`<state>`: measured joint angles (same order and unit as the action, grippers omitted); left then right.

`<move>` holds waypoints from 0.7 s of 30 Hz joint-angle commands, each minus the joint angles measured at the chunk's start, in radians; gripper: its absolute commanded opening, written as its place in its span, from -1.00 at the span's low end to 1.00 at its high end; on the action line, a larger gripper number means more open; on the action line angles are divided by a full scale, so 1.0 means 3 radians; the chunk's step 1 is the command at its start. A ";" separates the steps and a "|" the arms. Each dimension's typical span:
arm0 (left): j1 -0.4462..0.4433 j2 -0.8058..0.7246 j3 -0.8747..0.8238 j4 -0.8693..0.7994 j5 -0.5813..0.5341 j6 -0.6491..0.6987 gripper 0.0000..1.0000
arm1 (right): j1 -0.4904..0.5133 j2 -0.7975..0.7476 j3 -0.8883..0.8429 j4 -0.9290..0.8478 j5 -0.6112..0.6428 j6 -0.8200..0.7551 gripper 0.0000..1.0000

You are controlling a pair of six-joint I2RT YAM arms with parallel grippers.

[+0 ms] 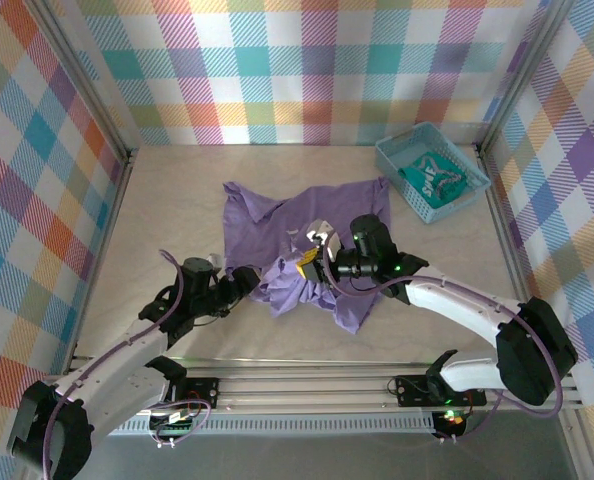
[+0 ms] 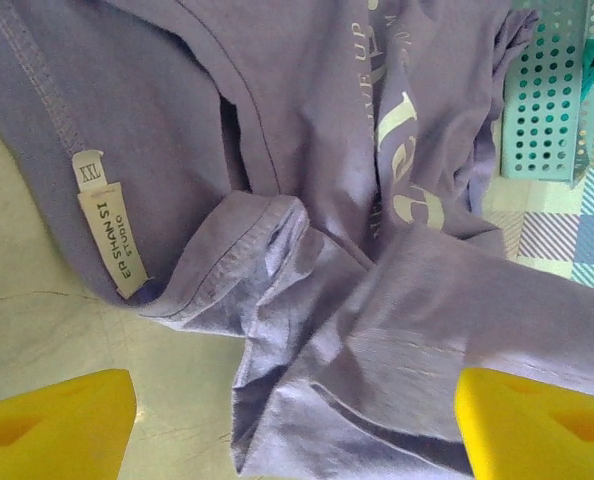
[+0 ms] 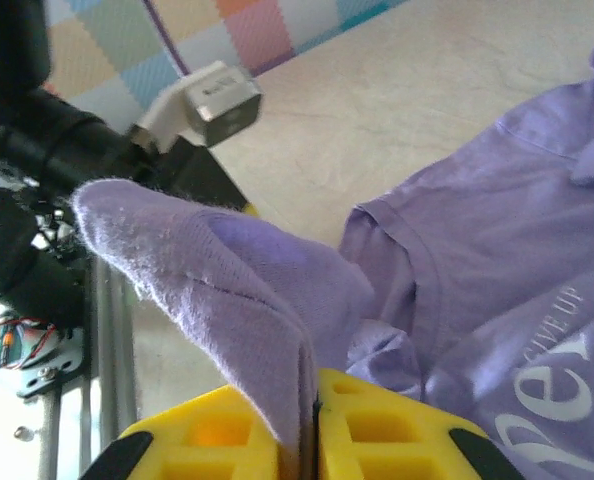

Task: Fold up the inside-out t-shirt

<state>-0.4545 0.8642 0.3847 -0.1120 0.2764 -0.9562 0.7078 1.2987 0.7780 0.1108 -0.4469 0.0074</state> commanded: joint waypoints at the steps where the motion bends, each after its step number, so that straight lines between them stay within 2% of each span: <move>1: 0.0038 -0.0051 0.0201 -0.0204 -0.0128 0.0218 0.66 | -0.0009 0.0045 0.0111 -0.0553 0.0825 0.0225 -0.64; 4: 0.0038 -0.0070 0.0309 -0.0427 -0.0280 0.0426 0.67 | -0.0027 0.0356 0.0452 -0.1331 0.1423 0.0479 -0.59; 6: 0.0040 -0.0013 0.0365 -0.0484 -0.0311 0.0531 0.67 | -0.0060 0.0584 0.0624 -0.1451 0.1464 0.0547 -0.59; 10: 0.0031 0.0185 0.0417 -0.0382 -0.0150 0.0741 0.67 | -0.0235 0.1018 0.0961 -0.1336 0.1261 0.0671 -0.65; 15: -0.0054 0.0354 0.0415 -0.0199 -0.0097 0.1119 0.65 | -0.0383 0.1464 0.1443 -0.1400 0.1132 0.0669 -0.91; 18: -0.0162 0.0576 0.0477 -0.0079 -0.0098 0.1277 0.63 | -0.0466 0.1579 0.1543 -0.1477 0.1094 0.0646 -1.00; 21: -0.0340 0.0872 0.0620 -0.0029 -0.0129 0.1520 0.59 | -0.0513 0.1595 0.1496 -0.1455 0.1025 0.0645 -1.00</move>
<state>-0.5182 1.0748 0.5144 -0.1730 0.2268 -0.6079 0.5648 1.7664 1.2140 -0.2935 -0.1059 0.1959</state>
